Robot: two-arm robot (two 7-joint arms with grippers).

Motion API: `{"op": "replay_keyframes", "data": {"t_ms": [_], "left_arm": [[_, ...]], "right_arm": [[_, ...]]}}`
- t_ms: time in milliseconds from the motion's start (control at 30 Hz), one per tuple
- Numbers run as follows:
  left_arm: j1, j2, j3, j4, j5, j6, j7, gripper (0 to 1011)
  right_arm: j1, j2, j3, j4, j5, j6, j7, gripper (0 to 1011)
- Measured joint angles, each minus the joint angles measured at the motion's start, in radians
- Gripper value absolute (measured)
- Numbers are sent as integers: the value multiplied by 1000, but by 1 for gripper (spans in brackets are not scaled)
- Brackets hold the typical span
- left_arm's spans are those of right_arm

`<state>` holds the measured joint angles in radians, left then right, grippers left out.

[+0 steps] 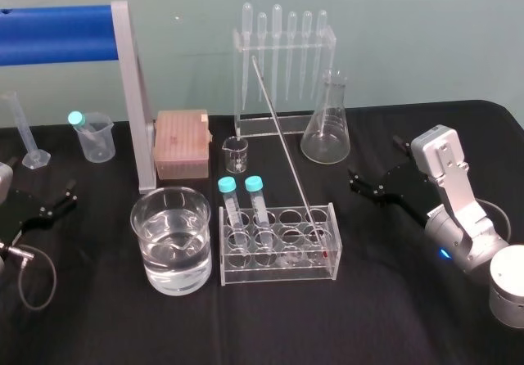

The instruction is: Hold the thermometer with one hand and immerse one end into the beaker, then reinsert it into the test tube rack.

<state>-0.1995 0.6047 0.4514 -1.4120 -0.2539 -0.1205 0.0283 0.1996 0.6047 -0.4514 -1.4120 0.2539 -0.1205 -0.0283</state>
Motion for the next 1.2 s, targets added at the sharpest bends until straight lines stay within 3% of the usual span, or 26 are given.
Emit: {"op": "replay_keyframes", "data": {"t_ms": [533, 700, 900, 1200], "left_arm": [[0, 0, 0, 0, 0, 0, 0, 1008], [0, 0, 0, 0, 0, 0, 0, 1008], [0, 0, 0, 0, 0, 0, 0, 1008], [0, 0, 0, 0, 0, 0, 0, 1008]], "right_arm": [[-2, -3, 13, -5, 4, 0, 3, 1003], [-12, -14, 56, -36, 56, -11, 31, 1003], [-1, -35, 111, -110, 158, -39, 119, 1003], [76, -89, 119, -157, 295, -6, 295, 1003]]}}
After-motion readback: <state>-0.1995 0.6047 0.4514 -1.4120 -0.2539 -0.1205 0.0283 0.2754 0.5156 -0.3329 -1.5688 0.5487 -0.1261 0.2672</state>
